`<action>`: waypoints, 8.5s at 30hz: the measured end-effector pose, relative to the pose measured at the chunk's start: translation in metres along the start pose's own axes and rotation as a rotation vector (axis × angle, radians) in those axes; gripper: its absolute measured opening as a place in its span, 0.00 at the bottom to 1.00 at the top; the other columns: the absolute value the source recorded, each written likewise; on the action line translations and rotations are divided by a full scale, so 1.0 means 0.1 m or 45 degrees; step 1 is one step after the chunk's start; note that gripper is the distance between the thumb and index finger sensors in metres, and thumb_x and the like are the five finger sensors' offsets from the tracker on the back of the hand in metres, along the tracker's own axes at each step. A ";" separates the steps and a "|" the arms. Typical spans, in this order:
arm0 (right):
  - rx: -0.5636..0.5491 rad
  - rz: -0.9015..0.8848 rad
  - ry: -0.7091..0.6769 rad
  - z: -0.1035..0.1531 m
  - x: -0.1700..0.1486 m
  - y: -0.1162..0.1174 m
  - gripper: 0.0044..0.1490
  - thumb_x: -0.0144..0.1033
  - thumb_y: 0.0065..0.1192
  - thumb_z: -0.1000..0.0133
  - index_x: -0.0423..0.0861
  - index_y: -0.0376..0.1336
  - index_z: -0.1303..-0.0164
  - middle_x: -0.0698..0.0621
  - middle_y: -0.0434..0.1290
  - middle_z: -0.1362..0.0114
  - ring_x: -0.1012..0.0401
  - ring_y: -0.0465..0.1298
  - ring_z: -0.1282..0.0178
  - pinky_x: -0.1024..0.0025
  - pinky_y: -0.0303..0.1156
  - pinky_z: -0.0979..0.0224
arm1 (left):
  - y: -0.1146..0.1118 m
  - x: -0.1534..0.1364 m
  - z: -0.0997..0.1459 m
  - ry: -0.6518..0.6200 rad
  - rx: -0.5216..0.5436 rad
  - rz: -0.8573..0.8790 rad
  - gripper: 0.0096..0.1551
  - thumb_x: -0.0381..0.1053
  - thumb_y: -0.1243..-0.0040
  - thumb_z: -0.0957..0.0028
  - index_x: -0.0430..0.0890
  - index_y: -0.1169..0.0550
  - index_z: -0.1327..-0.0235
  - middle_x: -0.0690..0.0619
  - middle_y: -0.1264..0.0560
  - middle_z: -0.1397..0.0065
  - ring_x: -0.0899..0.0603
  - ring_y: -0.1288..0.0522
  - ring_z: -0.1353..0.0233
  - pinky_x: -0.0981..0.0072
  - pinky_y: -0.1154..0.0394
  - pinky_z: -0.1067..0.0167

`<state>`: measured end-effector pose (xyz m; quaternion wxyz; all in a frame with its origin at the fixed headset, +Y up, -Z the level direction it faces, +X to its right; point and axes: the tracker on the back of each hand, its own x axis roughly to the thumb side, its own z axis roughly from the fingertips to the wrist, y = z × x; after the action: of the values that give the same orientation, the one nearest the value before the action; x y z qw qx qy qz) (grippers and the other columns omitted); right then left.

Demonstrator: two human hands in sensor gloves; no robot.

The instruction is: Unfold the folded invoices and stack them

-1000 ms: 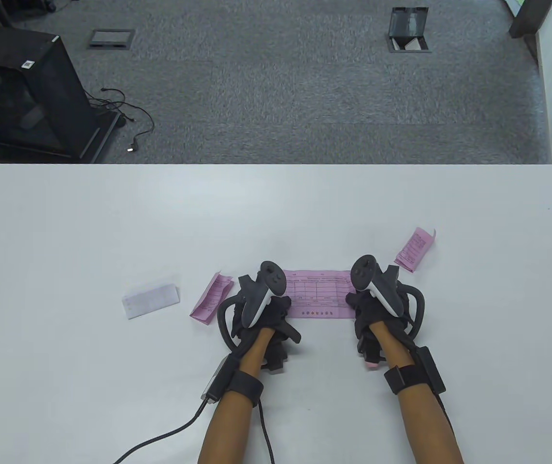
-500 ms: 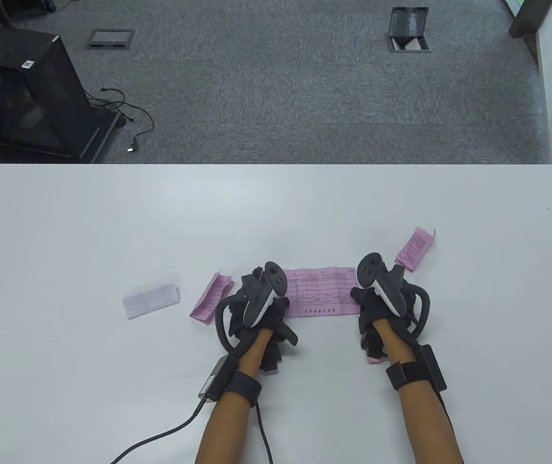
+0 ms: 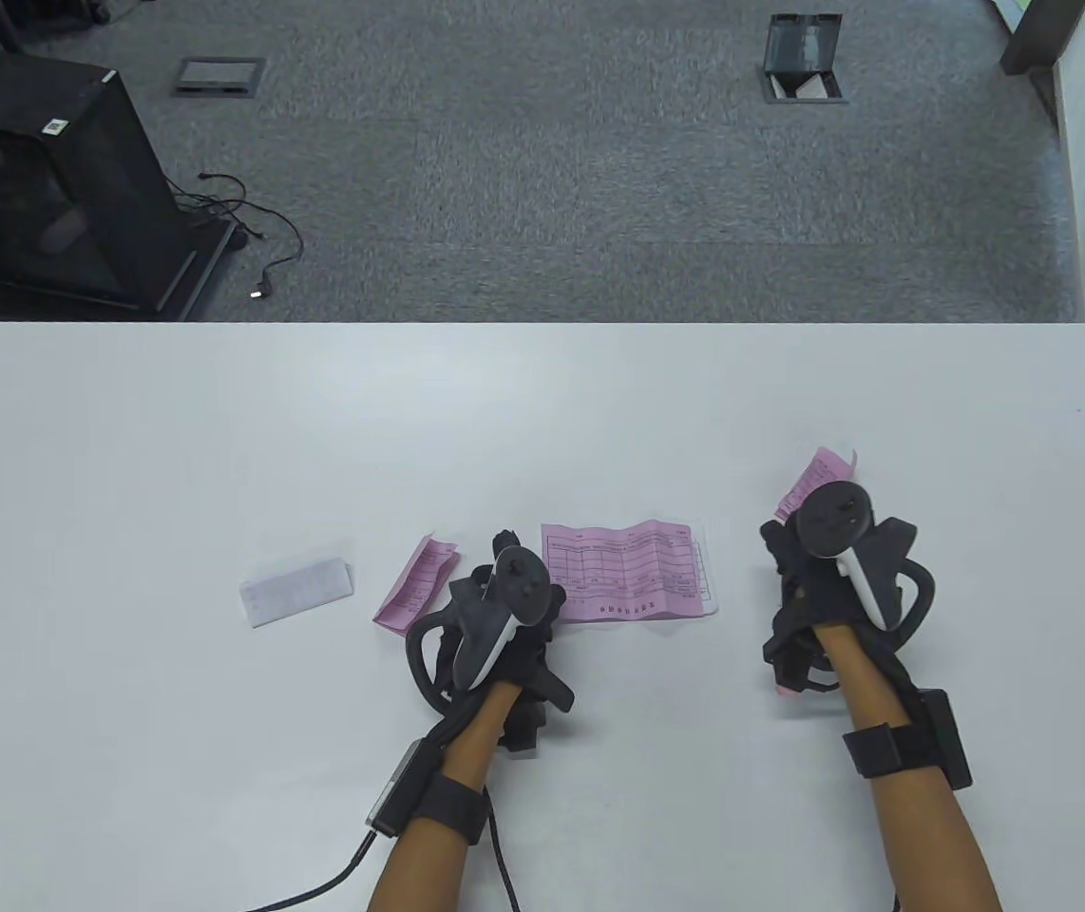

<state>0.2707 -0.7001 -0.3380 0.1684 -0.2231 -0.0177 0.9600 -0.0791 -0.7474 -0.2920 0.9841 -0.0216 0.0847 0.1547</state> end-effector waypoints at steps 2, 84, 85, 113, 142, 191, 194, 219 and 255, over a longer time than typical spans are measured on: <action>-0.024 0.014 0.063 -0.08 -0.12 -0.05 0.35 0.57 0.54 0.47 0.46 0.66 0.38 0.47 0.80 0.47 0.47 0.78 0.47 0.42 0.65 0.32 | 0.07 -0.05 0.11 -0.041 0.016 0.045 0.47 0.63 0.35 0.50 0.46 0.36 0.20 0.41 0.21 0.36 0.39 0.21 0.43 0.51 0.23 0.47; 0.635 -1.108 -0.742 1.32 0.12 0.42 0.23 0.46 0.58 0.45 0.53 0.67 0.41 0.48 0.79 0.44 0.48 0.79 0.45 0.40 0.63 0.30 | -0.28 -0.45 0.70 -0.477 -0.563 1.660 0.64 0.54 0.29 0.49 0.53 0.62 0.21 0.45 0.29 0.26 0.36 0.29 0.29 0.41 0.30 0.33; 0.634 -1.110 -0.727 1.32 0.11 0.43 0.23 0.46 0.58 0.45 0.53 0.67 0.41 0.48 0.79 0.44 0.48 0.79 0.45 0.40 0.63 0.30 | -0.28 -0.44 0.70 -0.447 -0.548 1.676 0.62 0.53 0.29 0.48 0.52 0.60 0.20 0.47 0.27 0.29 0.38 0.27 0.31 0.43 0.29 0.34; 0.652 0.014 -0.535 1.35 -0.03 0.69 0.23 0.48 0.60 0.46 0.46 0.70 0.50 0.50 0.81 0.58 0.53 0.81 0.60 0.50 0.69 0.36 | -0.27 0.00 0.73 -0.140 -0.301 -0.213 0.58 0.56 0.29 0.49 0.47 0.53 0.18 0.52 0.22 0.44 0.51 0.21 0.54 0.56 0.22 0.52; 0.211 0.281 -0.991 1.75 0.44 0.40 0.34 0.54 0.56 0.45 0.56 0.59 0.28 0.39 0.66 0.28 0.40 0.66 0.31 0.31 0.53 0.27 | -0.29 -0.09 0.81 -0.315 -0.427 -0.307 0.40 0.63 0.37 0.49 0.66 0.37 0.22 0.37 0.51 0.12 0.29 0.50 0.19 0.41 0.41 0.28; 0.329 0.648 -0.811 1.43 0.09 0.80 0.38 0.54 0.56 0.46 0.61 0.54 0.24 0.39 0.60 0.23 0.39 0.63 0.27 0.30 0.52 0.26 | -0.31 -0.11 0.81 -0.295 -0.481 -0.324 0.42 0.66 0.42 0.48 0.67 0.43 0.20 0.40 0.56 0.12 0.32 0.55 0.18 0.44 0.44 0.26; 0.329 0.647 -0.786 1.40 0.02 0.77 0.38 0.54 0.56 0.46 0.61 0.54 0.24 0.39 0.60 0.23 0.39 0.63 0.27 0.30 0.52 0.26 | -0.31 -0.12 0.80 -0.286 -0.489 -0.314 0.42 0.67 0.42 0.49 0.68 0.43 0.20 0.41 0.57 0.12 0.33 0.55 0.18 0.45 0.45 0.26; 0.218 0.507 -0.996 1.84 0.56 0.80 0.36 0.54 0.56 0.46 0.59 0.56 0.26 0.38 0.60 0.23 0.39 0.62 0.27 0.30 0.52 0.26 | -0.32 -0.12 0.80 -0.293 -0.494 -0.325 0.43 0.67 0.43 0.48 0.67 0.44 0.20 0.40 0.57 0.12 0.32 0.56 0.18 0.44 0.45 0.26; 0.303 0.592 -0.965 1.77 0.65 1.06 0.36 0.54 0.56 0.46 0.61 0.55 0.25 0.39 0.60 0.22 0.39 0.62 0.27 0.31 0.52 0.26 | -0.32 -0.12 0.80 -0.293 -0.499 -0.327 0.43 0.67 0.43 0.48 0.67 0.45 0.19 0.41 0.58 0.12 0.33 0.56 0.18 0.44 0.45 0.26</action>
<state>0.1056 -0.7711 -0.2176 -0.0452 0.1667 0.0828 0.9815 -0.0672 -0.7759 -0.2103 0.9758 -0.2048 -0.0628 0.0433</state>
